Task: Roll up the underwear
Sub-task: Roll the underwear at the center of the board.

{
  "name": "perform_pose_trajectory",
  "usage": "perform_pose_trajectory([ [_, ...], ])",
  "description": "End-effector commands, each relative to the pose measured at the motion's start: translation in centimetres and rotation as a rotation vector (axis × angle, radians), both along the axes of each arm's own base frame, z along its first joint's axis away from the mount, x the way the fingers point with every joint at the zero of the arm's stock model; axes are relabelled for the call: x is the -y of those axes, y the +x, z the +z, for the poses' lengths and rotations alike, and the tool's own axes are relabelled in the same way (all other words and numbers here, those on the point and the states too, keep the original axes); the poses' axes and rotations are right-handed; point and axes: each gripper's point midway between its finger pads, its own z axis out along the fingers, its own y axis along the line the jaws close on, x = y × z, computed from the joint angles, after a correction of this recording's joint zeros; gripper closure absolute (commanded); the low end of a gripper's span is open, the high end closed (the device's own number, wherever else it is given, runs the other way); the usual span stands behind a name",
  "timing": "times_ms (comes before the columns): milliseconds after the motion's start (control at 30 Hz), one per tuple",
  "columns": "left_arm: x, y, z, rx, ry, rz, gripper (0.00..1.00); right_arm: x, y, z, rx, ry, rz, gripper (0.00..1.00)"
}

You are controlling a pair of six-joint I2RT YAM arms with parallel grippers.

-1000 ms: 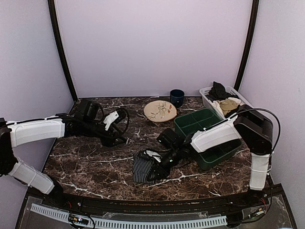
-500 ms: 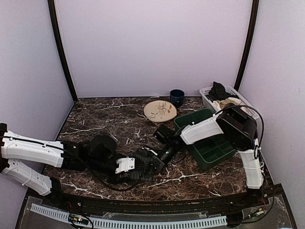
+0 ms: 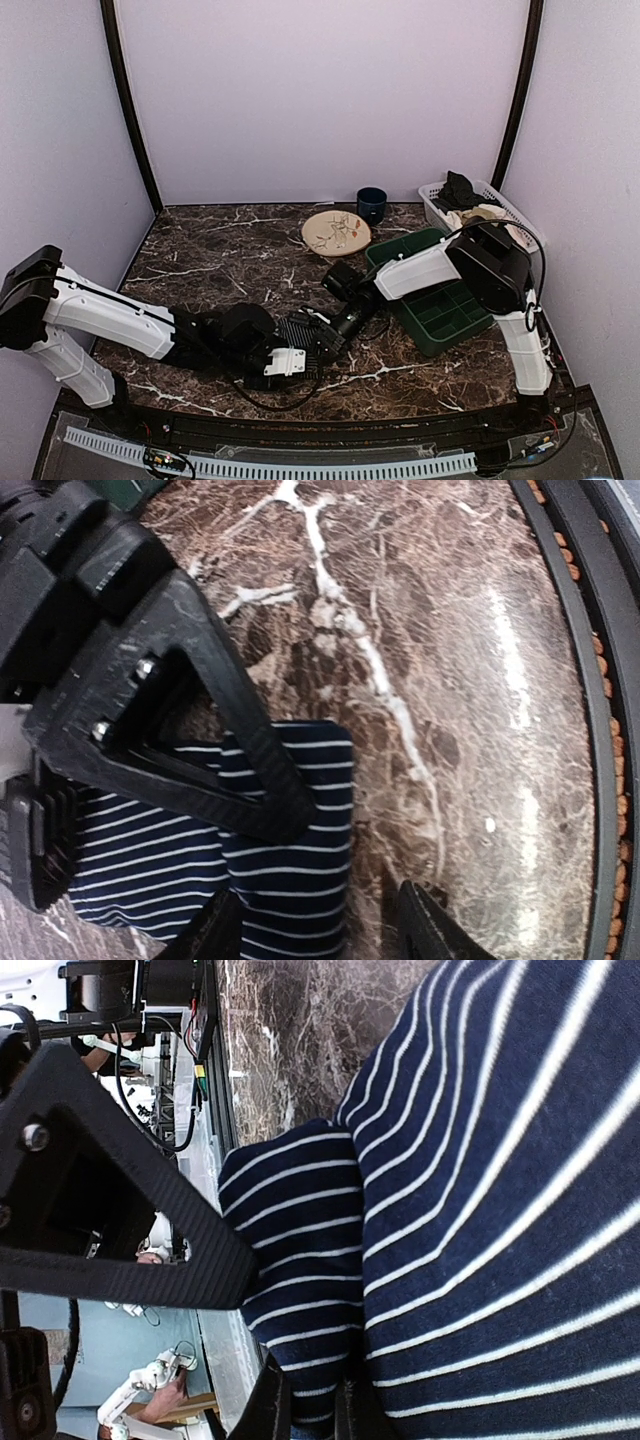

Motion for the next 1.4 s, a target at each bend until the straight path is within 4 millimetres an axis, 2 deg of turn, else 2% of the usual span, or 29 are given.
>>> perform_pose_trajectory([
  [0,1.3,1.2,1.2,0.084,-0.037,-0.009,0.45,2.3,-0.1,-5.2,-0.008,-0.207,-0.037,1.0],
  [100,1.1,1.3,0.2,0.087,-0.007,-0.007,0.49,2.1,0.1,-4.9,-0.001,-0.199,-0.043,1.0],
  [200,0.2,1.0,-1.5,0.052,0.058,0.0,0.66,1.9,0.7,-4.4,0.02,-0.189,-0.057,0.98],
  [267,-0.7,0.7,-2.8,0.026,0.111,0.016,0.78,2.0,1.1,-3.8,0.04,-0.178,-0.07,0.89],
  [333,-1.2,0.3,-3.1,-0.006,0.134,0.024,0.88,2.0,1.8,-2.9,0.078,-0.157,-0.09,0.79],
  [400,-1.3,-0.3,-3.0,-0.05,0.13,0.021,0.94,2.2,2.4,-1.7,0.127,-0.126,-0.113,0.65],
  [467,-1.1,-0.9,-2.4,-0.143,0.094,0.02,0.98,2.5,2.9,-0.3,0.213,-0.092,-0.125,0.57],
  [600,-0.9,-1.9,-1.3,-0.38,0.029,0.022,1.0,3.9,4.6,2.7,0.487,-0.044,-0.161,0.5],
  [667,-0.5,-1.9,-0.6,-0.446,-0.003,0.011,1.0,5.0,4.7,3.8,0.609,-0.027,-0.175,0.48],
  [733,-0.2,-1.8,0.1,-0.548,-0.036,0.001,1.0,5.6,4.2,5.6,0.74,0.026,-0.162,0.48],
  [800,-0.1,-1.6,0.6,-0.635,-0.063,-0.015,1.0,6.2,2.6,6.3,0.866,0.058,-0.116,0.48],
  [833,-0.1,-1.6,0.7,-0.678,-0.072,-0.019,1.0,6.2,1.9,7.6,0.937,0.093,-0.097,0.48],
  [933,0.1,-1.0,0.8,-0.826,-0.1,-0.02,1.0,6.2,-0.2,8.6,1.08,0.135,-0.029,0.48],
  [1100,0.2,0.2,-0.2,-0.996,-0.077,0.01,1.0,4.7,-2.2,8.1,1.212,0.156,0.055,0.47],
  [1200,0.0,0.4,-1.2,-1.026,-0.045,0.014,1.0,3.1,-2.0,6.9,1.288,0.137,0.097,0.47],
  [1367,-0.3,1.0,-1.5,-1.059,-0.061,0.024,1.0,0.4,-1.6,5.5,1.379,0.136,0.133,0.47],
])
